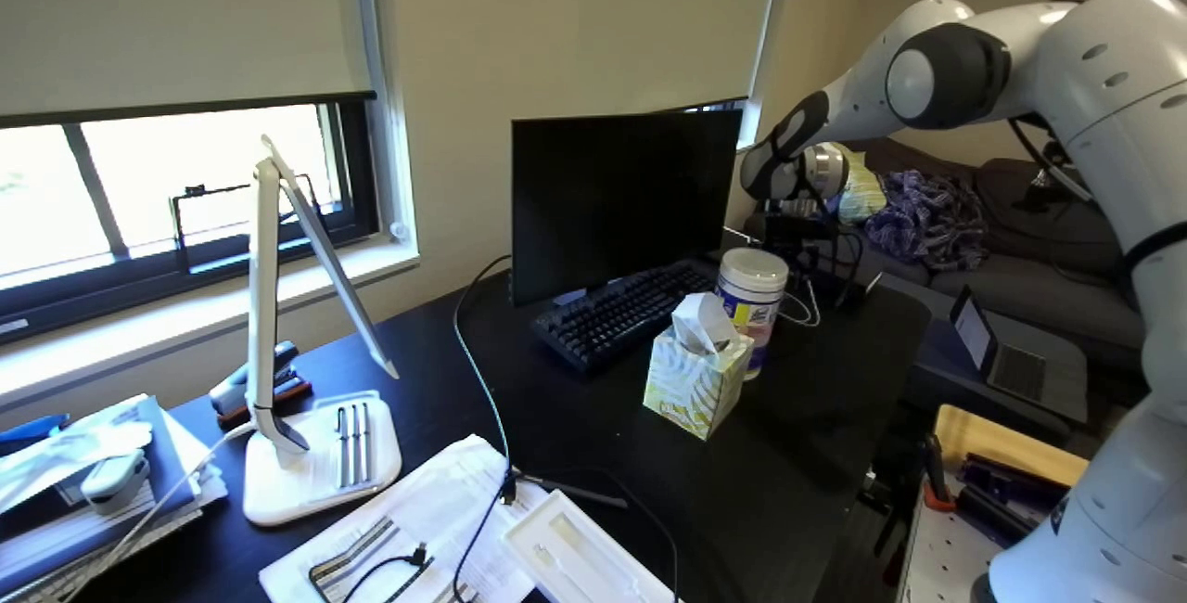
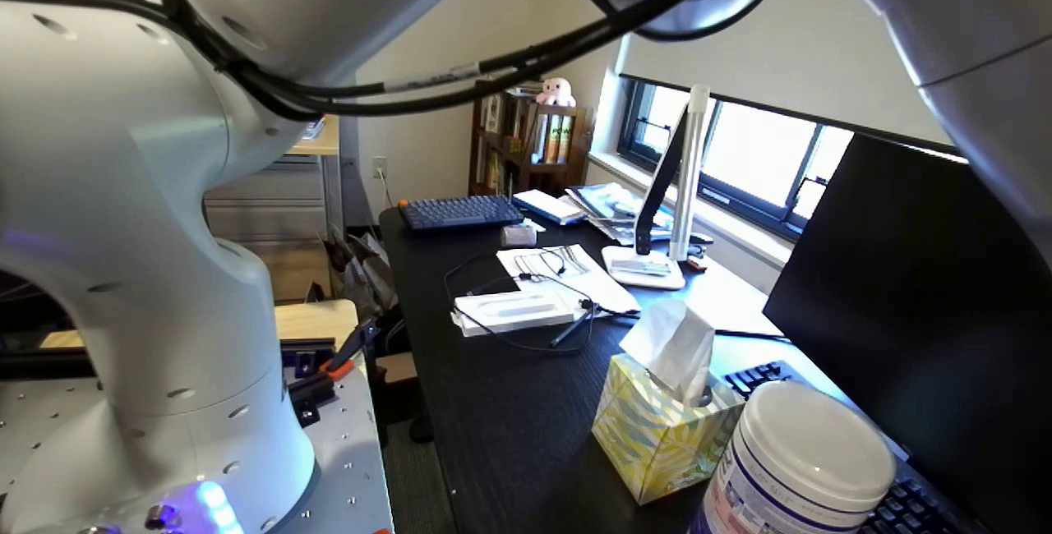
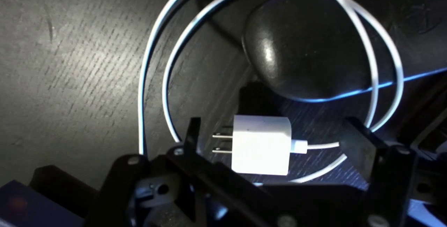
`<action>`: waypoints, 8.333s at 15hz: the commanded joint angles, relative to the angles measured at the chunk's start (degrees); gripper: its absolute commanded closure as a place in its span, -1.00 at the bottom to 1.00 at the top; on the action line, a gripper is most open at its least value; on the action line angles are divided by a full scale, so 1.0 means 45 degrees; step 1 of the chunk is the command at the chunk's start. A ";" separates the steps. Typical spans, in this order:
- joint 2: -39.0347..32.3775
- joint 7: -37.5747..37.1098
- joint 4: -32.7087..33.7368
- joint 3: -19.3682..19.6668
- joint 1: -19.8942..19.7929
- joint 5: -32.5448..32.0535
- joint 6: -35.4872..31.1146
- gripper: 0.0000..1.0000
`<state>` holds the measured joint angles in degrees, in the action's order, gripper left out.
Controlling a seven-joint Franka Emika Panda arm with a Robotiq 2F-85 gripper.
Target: Take the charger and move it to the left of the table
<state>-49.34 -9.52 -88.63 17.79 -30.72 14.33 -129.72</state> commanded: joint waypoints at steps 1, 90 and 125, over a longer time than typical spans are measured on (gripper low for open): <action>-0.0646 -0.0114 0.0829 -0.0235 -0.0228 0.0075 0.0023 -1.00; 0.8118 0.7899 -1.5636 -0.1497 0.1694 -0.6959 -0.9155 0.09; 0.7906 -0.4147 -1.5892 -0.2440 1.0790 -1.8999 -1.2364 0.59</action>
<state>-16.62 -22.31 -158.72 7.06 17.69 -66.87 -185.32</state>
